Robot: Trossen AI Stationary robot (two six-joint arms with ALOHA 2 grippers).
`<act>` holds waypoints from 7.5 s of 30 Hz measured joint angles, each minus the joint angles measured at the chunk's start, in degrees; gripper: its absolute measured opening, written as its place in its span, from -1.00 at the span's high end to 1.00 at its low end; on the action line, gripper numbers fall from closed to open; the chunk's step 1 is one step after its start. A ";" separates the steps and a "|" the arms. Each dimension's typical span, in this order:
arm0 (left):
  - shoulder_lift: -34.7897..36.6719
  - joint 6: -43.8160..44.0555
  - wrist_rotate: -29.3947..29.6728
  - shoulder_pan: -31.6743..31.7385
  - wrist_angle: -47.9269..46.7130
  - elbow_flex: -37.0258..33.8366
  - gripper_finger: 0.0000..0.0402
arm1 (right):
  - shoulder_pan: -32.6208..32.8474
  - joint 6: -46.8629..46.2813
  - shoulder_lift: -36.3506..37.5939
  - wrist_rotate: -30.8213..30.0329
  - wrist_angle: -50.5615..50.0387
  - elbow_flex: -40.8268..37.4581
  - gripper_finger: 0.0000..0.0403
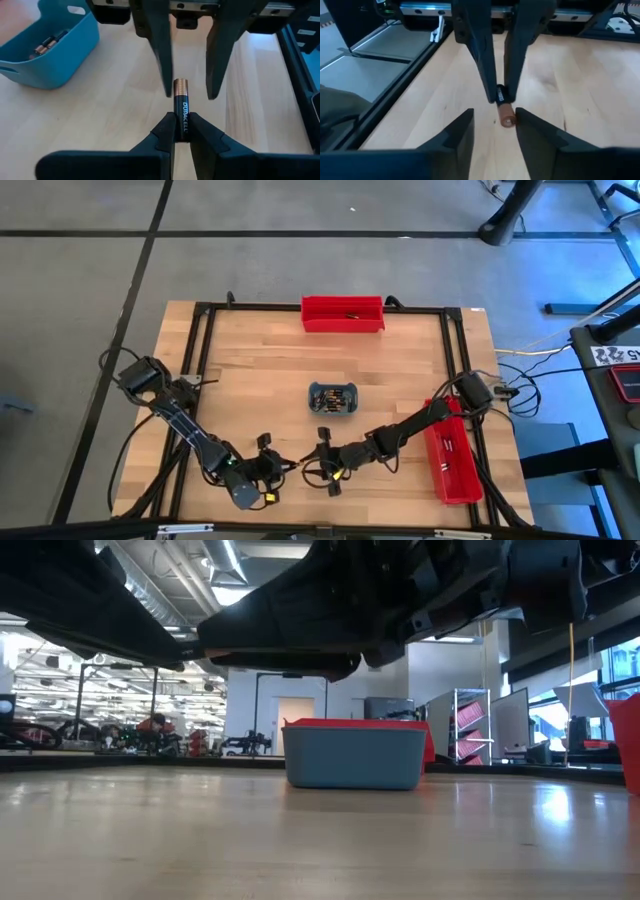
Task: Sort batteries
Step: Put the black battery into the blue bin, then put the silver battery into the bottom red bin
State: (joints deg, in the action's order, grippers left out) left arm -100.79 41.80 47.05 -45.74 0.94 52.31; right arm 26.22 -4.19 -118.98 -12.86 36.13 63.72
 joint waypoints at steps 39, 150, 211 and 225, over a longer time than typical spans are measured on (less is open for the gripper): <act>0.09 49.35 0.10 -4.92 -38.21 -0.50 0.03 | -17.65 -17.39 24.09 -4.25 -56.09 0.06 0.88; -0.02 50.87 -56.92 -3.39 -69.06 2.01 1.00 | 4.76 -1.79 14.36 -6.85 -24.05 5.31 0.14; -12.77 58.98 -14.32 -28.23 -48.51 13.03 -0.12 | 3.65 -4.57 14.03 -6.04 -23.77 5.29 0.14; -12.61 59.52 -16.08 -25.29 -52.16 12.00 0.85 | 3.74 -4.50 14.01 -6.01 -24.50 5.29 0.14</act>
State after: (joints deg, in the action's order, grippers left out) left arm -113.40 101.32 30.97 -71.03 -51.22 64.32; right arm 29.96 -8.68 -104.97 -18.86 11.63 69.01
